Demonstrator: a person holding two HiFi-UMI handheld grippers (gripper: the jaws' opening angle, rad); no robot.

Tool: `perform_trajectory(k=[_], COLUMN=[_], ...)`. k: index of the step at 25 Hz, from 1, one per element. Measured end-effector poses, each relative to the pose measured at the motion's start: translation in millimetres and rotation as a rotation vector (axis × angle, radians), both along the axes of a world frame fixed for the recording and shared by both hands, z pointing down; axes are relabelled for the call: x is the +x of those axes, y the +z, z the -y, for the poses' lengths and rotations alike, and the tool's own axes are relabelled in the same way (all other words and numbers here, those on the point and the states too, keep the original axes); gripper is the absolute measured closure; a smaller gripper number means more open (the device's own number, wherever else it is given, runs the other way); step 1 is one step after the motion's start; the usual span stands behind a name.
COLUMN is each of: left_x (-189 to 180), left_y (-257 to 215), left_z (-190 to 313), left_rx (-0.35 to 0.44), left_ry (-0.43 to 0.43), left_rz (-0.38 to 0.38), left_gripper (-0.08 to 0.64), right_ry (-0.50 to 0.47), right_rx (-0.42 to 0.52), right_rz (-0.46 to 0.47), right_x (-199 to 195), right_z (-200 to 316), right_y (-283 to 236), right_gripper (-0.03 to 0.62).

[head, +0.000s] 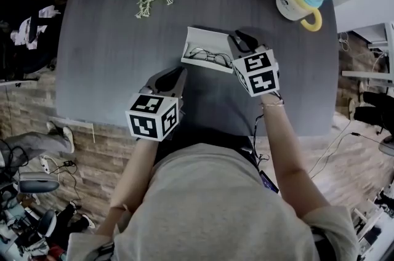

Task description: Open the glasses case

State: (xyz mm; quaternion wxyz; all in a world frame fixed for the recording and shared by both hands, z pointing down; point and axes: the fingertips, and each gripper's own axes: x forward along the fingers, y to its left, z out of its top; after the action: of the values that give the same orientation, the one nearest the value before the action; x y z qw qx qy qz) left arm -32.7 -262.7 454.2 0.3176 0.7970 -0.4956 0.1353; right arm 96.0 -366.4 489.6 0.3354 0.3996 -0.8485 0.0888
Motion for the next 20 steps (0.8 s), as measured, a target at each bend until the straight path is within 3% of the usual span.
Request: perform_trajectory(k=[6, 12, 14, 20], left_x=[-0.1, 5.1, 6.3, 10.5], left_y=[-4.8, -11.9, -14.6, -19.8], left_z=[-1.9, -3.4, -3.9, -3.6], left_rx=[0.009, 0.025, 0.033, 0.051], left_ry=[-0.001, 0.003, 0.012, 0.031], left_rz=[-0.014, -0.033, -0.036, -0.035], left_gripper=[0.52, 0.52, 0.52, 0.52], right_ry=[0.066, 0.152, 0.124, -0.031], right_rx=[-0.04, -0.097, -0.124, -0.11], right_rz=[0.15, 0.478, 0.54, 0.567], right_x=[-3.1, -15.2, -23.4, -38.6], right_z=[-15.7, -47.1, -59.0, -88.3], right_y=[-18.8, -57.7, -67.9, -85.4], right_gripper=[0.509, 0.545, 0.558, 0.588])
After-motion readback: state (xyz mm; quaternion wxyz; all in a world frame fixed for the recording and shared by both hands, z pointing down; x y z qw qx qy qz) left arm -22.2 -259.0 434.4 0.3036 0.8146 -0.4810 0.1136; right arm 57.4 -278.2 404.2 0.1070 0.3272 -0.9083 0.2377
